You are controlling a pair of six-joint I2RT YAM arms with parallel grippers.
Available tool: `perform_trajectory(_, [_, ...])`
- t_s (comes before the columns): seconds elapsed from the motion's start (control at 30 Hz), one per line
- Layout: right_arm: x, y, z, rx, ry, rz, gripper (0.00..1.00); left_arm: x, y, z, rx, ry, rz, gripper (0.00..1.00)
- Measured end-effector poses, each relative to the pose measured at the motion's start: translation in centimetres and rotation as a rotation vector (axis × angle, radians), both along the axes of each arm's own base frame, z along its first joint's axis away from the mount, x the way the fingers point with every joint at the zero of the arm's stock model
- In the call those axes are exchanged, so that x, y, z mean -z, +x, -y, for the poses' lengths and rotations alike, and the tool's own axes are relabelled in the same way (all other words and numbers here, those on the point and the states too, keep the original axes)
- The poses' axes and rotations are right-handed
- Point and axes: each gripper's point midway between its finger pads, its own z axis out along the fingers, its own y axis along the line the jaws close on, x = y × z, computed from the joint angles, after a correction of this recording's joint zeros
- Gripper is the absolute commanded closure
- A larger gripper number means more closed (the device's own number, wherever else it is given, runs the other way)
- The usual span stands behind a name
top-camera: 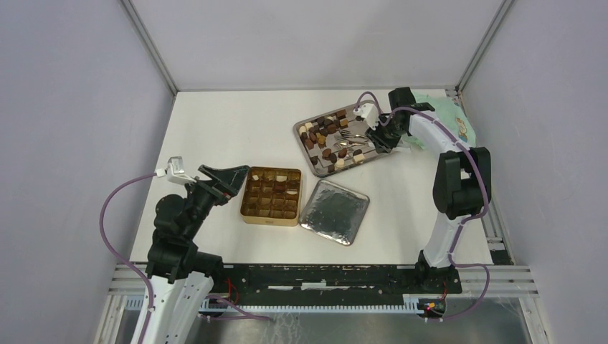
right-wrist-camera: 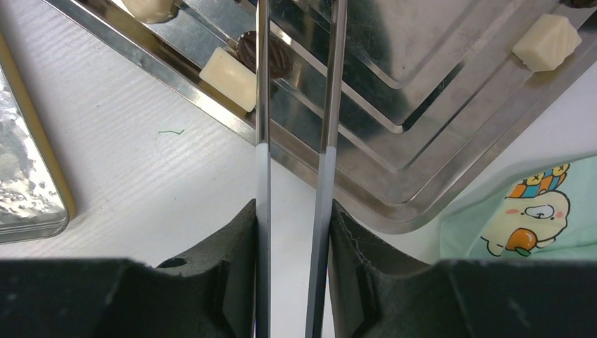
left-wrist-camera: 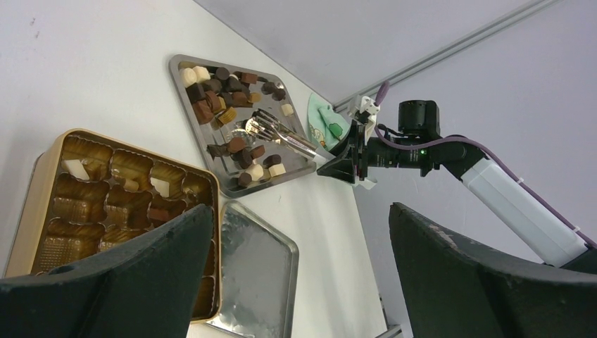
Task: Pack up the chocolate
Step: Pick up the fake chocolate from the plate, then adjust the packing box at the center of the board.
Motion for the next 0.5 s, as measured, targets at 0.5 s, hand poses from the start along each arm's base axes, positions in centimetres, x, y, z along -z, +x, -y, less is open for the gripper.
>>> perform_trajectory(0.5, [0.17, 0.15, 0.27, 0.013, -0.014, -0.001, 0.93, 0.12, 0.09, 0.02, 0.000, 0.001, -0.006, 0.00])
